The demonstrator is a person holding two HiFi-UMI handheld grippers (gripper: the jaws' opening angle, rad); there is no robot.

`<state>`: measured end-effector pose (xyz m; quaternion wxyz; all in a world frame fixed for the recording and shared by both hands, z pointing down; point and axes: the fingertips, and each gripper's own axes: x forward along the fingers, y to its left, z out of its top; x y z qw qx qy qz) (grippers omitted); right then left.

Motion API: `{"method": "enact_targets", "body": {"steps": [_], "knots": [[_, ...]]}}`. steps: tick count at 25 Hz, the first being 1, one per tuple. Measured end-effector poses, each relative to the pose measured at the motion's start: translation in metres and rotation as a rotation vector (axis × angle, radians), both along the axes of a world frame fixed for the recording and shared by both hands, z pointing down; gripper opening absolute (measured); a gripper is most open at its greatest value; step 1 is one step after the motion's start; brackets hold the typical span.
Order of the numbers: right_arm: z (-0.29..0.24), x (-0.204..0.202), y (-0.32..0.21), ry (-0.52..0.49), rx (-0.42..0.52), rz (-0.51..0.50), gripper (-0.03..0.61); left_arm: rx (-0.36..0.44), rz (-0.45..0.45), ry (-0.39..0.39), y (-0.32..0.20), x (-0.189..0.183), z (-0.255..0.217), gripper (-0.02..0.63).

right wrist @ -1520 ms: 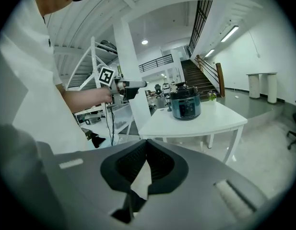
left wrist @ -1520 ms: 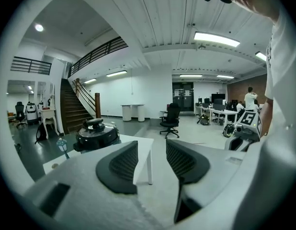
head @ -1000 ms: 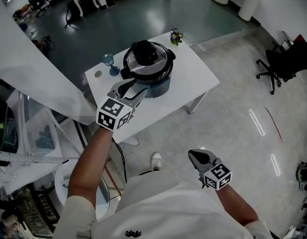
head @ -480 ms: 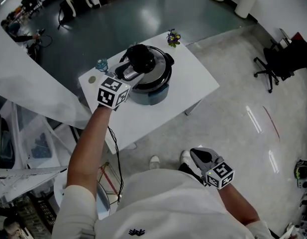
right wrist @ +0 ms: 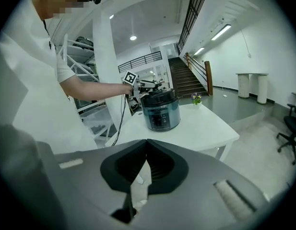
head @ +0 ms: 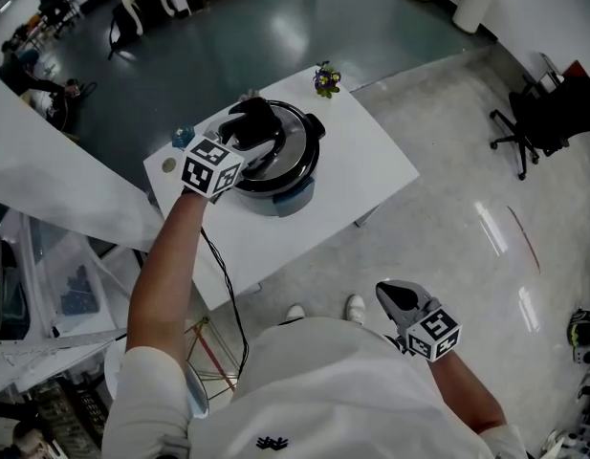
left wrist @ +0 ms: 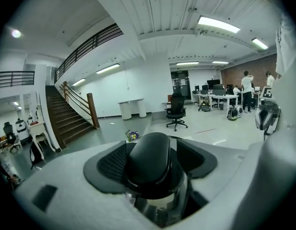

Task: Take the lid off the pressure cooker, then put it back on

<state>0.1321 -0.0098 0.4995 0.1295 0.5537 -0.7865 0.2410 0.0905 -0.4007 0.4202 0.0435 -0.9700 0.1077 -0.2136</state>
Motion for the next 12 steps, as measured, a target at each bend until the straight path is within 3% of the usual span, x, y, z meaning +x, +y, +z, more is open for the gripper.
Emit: {"method": "enact_targets", "body": {"steps": [12], "knots": [[0.002, 0.022, -0.016, 0.004, -0.007, 0.017, 0.015, -0.051, 0.099, -0.098, -0.004, 0.018, 0.024, 0.334]]}}
